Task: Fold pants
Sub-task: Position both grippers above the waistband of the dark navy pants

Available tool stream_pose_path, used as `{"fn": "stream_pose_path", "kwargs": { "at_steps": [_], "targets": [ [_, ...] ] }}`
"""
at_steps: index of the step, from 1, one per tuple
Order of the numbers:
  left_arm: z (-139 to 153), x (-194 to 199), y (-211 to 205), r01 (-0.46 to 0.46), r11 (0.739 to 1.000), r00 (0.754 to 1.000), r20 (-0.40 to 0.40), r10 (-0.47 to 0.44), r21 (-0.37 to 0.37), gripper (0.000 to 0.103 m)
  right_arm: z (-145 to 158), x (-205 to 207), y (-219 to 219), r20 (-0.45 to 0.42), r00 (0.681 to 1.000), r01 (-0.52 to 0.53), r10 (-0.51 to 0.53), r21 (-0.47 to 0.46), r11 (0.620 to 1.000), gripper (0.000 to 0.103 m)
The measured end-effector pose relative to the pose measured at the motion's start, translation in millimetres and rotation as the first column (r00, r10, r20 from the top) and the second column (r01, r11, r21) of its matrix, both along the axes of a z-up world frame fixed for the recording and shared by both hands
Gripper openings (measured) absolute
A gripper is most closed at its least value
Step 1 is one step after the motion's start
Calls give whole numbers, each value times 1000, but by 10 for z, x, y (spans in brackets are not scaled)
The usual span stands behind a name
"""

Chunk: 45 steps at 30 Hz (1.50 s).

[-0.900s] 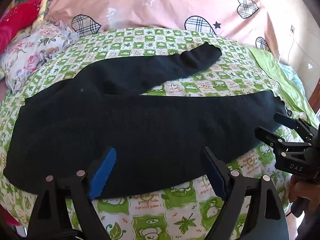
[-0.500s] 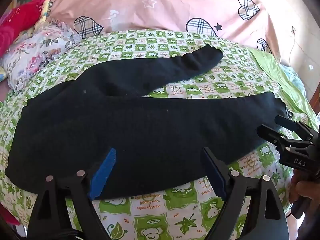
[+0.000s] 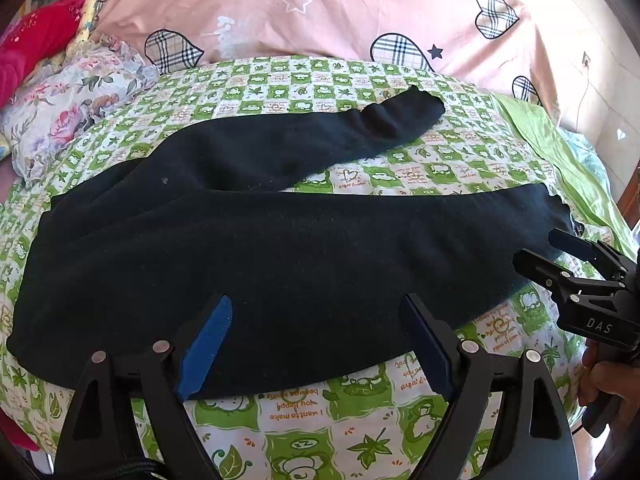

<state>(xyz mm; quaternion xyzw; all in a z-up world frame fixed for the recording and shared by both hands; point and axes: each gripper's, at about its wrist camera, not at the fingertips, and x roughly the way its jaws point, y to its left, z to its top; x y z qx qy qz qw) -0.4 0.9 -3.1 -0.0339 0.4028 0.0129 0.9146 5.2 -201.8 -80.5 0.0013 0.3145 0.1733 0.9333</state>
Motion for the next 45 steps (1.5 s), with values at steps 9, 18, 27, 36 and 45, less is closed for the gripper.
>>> {"fn": "stream_pose_path", "kwargs": {
  "at_steps": [9, 18, 27, 36, 45],
  "targets": [
    [-26, 6, 31, -3, 1000, 1000, -3, 3, -11, 87, 3, 7, 36, 3, 1000, -1, 1, -24, 1000, 90],
    [-42, 6, 52, 2, 1000, 1000, -4, -2, -20, 87, 13, 3, 59, 3, 1000, -1, 1, -32, 999, 90],
    [-57, 22, 63, 2, 1000, 1000, -12, -2, -24, 87, 19, 10, 55, 4, 1000, -1, 1, -35, 999, 90],
    [-46, 35, 80, 4, 1000, 1000, -15, -4, -31, 87, 49, 18, 57, 7, 1000, 1, -1, -40, 999, 90],
    [-43, 46, 88, 5, 999, 1000, -17, -5, -35, 87, 56, 17, 59, 6, 1000, 1, 0, -40, 999, 90]
  ]
}}
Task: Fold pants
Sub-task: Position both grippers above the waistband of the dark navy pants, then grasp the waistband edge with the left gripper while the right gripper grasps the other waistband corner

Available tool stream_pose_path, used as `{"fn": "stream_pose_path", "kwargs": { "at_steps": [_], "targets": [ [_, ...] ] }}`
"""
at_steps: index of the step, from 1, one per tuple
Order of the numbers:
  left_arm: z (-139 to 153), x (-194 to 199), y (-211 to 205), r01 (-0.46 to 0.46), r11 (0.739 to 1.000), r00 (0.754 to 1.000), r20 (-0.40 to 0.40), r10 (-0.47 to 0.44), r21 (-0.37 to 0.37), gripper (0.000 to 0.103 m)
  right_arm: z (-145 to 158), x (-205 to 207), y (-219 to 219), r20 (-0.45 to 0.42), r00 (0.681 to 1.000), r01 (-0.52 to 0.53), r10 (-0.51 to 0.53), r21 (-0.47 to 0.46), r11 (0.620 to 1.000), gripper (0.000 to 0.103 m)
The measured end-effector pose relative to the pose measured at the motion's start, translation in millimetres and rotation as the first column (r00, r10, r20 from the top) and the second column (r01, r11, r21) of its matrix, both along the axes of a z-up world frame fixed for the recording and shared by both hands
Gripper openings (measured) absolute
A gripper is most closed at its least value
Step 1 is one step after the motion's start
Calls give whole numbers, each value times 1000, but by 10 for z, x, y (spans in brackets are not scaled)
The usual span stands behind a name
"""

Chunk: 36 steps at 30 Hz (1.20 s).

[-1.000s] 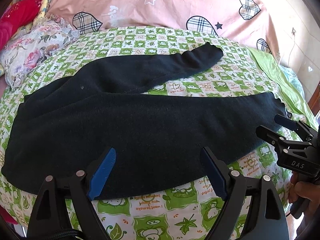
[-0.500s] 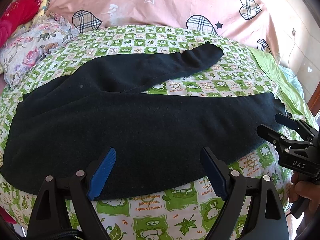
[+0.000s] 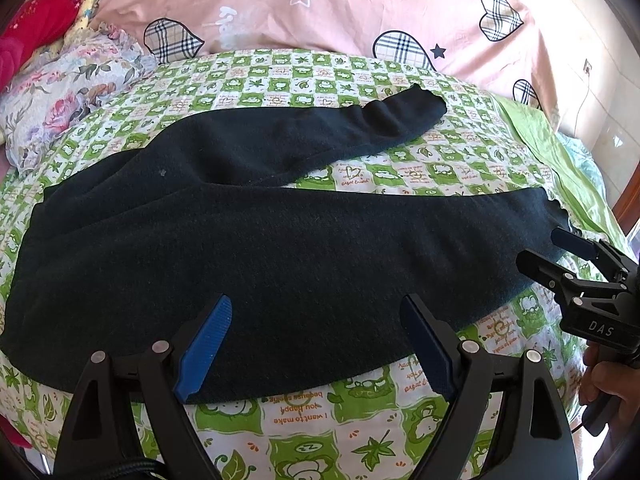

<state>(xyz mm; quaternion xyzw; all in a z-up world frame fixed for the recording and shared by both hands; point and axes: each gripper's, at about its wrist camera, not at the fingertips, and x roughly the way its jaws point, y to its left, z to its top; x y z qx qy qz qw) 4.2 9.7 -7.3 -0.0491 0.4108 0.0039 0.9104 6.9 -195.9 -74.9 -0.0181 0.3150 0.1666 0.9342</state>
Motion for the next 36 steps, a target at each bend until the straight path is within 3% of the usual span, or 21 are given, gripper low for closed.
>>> {"fn": "stream_pose_path", "kwargs": {
  "at_steps": [19, 36],
  "targets": [
    [70, 156, 81, 22, 1000, 1000, -3, -22, -13, 87, 198, 119, 16, -1, 999, -32, 32, 21, 999, 90],
    [252, 606, 315, 46, 999, 999, -13, -46, 12, 87, 459, 682, 33, -37, 996, -82, 85, 76, 994, 90]
  ]
}}
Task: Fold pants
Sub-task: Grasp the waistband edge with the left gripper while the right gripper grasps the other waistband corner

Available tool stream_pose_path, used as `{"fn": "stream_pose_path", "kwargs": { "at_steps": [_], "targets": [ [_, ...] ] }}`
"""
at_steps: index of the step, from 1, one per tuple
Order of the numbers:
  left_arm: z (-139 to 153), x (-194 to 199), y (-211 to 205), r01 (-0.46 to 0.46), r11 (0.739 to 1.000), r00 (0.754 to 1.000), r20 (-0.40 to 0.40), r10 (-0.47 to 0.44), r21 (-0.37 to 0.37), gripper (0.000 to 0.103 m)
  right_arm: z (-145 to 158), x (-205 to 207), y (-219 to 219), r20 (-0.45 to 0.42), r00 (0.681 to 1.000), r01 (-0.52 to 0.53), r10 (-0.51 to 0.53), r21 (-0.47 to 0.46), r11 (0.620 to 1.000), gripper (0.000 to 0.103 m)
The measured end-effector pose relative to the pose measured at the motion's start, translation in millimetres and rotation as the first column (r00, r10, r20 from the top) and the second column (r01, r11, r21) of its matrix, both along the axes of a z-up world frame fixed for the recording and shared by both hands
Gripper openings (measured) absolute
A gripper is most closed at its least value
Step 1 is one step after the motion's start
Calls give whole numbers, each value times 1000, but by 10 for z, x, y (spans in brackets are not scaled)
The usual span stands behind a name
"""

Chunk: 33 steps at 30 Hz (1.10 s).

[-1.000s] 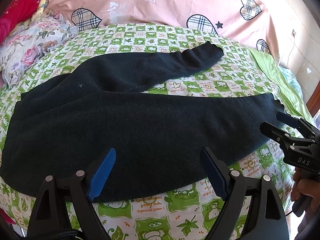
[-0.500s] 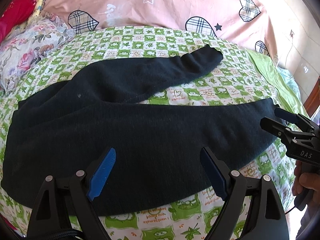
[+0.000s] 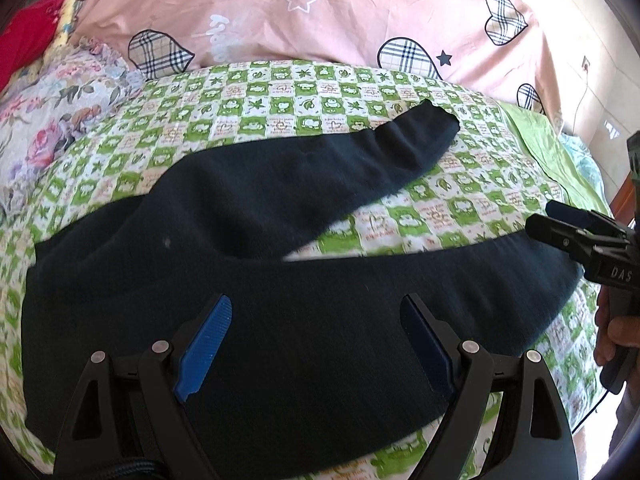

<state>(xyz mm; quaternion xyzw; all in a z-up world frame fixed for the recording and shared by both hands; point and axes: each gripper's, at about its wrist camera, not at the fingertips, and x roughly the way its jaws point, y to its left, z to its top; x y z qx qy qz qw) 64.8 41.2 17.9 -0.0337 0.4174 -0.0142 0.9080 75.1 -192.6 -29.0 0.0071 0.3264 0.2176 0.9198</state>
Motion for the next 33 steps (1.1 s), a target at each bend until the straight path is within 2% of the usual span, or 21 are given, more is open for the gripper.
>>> {"fn": "stream_pose_path", "kwargs": {
  "at_steps": [13, 19, 25, 33],
  "targets": [
    [147, 814, 102, 102, 993, 994, -48, -99, 53, 87, 235, 867, 41, -33, 998, -61, 59, -45, 997, 90],
    [163, 1306, 209, 137, 990, 987, -86, -133, 44, 87, 311, 1437, -53, -82, 994, -64, 65, 13, 998, 90],
    [109, 1818, 314, 161, 986, 979, -128, -156, 33, 87, 350, 2132, -267, -141, 990, 0, 18, 125, 992, 90],
    [-153, 2382, 349, 223, 974, 954, -212, -212, 32, 87, 274, 2855, -234, -182, 983, 23, -5, 93, 995, 90]
  ]
}}
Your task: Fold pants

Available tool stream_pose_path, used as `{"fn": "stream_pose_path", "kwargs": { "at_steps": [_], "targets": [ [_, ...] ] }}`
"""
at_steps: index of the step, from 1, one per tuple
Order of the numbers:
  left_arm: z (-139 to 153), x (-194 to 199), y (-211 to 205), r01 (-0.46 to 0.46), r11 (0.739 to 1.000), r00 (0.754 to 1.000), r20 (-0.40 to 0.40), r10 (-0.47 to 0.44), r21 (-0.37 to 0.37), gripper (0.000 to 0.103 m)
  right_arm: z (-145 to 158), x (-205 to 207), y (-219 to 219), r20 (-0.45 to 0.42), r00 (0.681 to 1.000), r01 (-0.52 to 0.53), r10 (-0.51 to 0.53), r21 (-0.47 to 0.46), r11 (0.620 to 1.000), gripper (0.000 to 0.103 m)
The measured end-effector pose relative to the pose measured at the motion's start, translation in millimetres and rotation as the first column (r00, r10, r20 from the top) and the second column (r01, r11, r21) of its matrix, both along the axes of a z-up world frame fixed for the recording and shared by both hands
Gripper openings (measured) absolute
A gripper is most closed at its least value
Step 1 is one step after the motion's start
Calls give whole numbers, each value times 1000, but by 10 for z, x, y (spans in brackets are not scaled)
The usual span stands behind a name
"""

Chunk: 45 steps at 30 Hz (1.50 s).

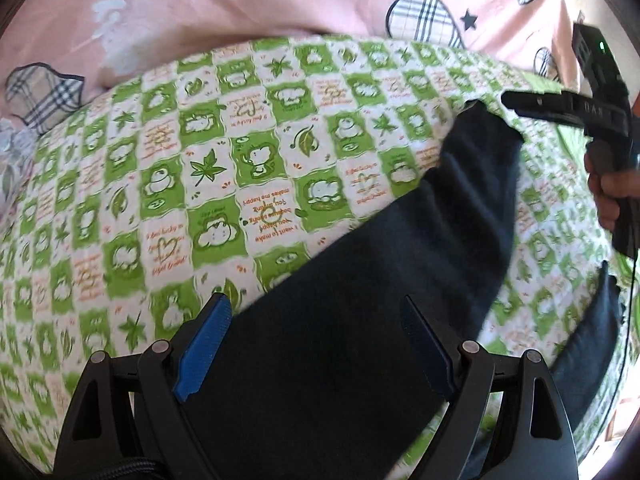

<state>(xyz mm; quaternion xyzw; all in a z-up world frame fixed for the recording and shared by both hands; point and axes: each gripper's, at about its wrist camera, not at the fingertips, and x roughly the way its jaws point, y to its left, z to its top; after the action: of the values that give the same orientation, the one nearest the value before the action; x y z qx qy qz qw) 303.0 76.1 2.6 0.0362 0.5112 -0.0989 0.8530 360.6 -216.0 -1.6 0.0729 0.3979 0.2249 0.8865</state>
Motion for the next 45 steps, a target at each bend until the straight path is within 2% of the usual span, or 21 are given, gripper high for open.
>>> {"fn": "stream_pose_path", "kwargs": {
  "at_steps": [5, 6, 7, 8, 10, 11, 12, 13, 14, 15, 17, 21, 30, 38, 45],
  "targets": [
    [-234, 233, 54, -3, 1000, 997, -73, 3, -3, 87, -137, 326, 132, -35, 999, -6, 4, -50, 999, 88],
    [-286, 265, 64, -5, 1000, 996, -91, 4, -10, 87, -161, 364, 154, -41, 999, -11, 9, -55, 998, 80],
    [-311, 279, 62, -5, 1000, 995, -96, 3, -11, 87, -187, 398, 177, -50, 999, -20, 17, -57, 998, 63],
    [-327, 284, 48, 1, 1000, 996, -93, -2, -5, 86, -220, 430, 196, -64, 998, -28, 25, -59, 998, 53],
    [-341, 291, -8, 24, 1000, 996, -90, -23, 5, 79, -261, 443, 227, -73, 997, -37, 32, -62, 997, 23],
    [-337, 282, -45, 40, 999, 995, -87, -39, 5, 66, -251, 415, 234, -59, 998, -41, 37, -67, 997, 17],
    [-322, 258, -83, 63, 998, 994, -88, -63, -3, 47, -223, 373, 231, -39, 998, -48, 45, -62, 997, 12],
    [-305, 235, -106, 77, 997, 993, -92, -78, -8, 37, -181, 308, 211, -16, 999, -51, 51, -50, 997, 11],
    [-290, 215, -130, 83, 996, 992, -95, -84, -10, 19, -138, 252, 162, 5, 999, -49, 50, -39, 998, 11],
    [-241, 181, -144, 81, 997, 992, -92, -81, -5, 13, -101, 199, 129, 20, 999, -46, 47, -30, 998, 10],
    [-143, 85, -153, 79, 997, 994, -79, -80, -15, 9, -11, 42, 8, 54, 998, -45, 45, 0, 999, 10],
    [63, -209, -156, 62, 995, 997, -39, -65, -74, 7, 91, -246, -241, 86, 996, -40, 37, 41, 998, 9],
    [339, -1108, -392, 83, 988, 996, 23, -80, -132, 6, 76, -953, -801, 134, 991, -46, 27, 140, 989, 8],
    [358, -1736, -717, 138, 980, 990, 56, -131, -146, 6, -96, -1632, -1174, 157, 987, -56, 32, 151, 987, 8],
    [281, -2140, -955, 238, 959, 971, 77, -228, -153, 6, -309, -2122, -1459, 155, 988, -32, 5, 171, 985, 8]
  ]
}}
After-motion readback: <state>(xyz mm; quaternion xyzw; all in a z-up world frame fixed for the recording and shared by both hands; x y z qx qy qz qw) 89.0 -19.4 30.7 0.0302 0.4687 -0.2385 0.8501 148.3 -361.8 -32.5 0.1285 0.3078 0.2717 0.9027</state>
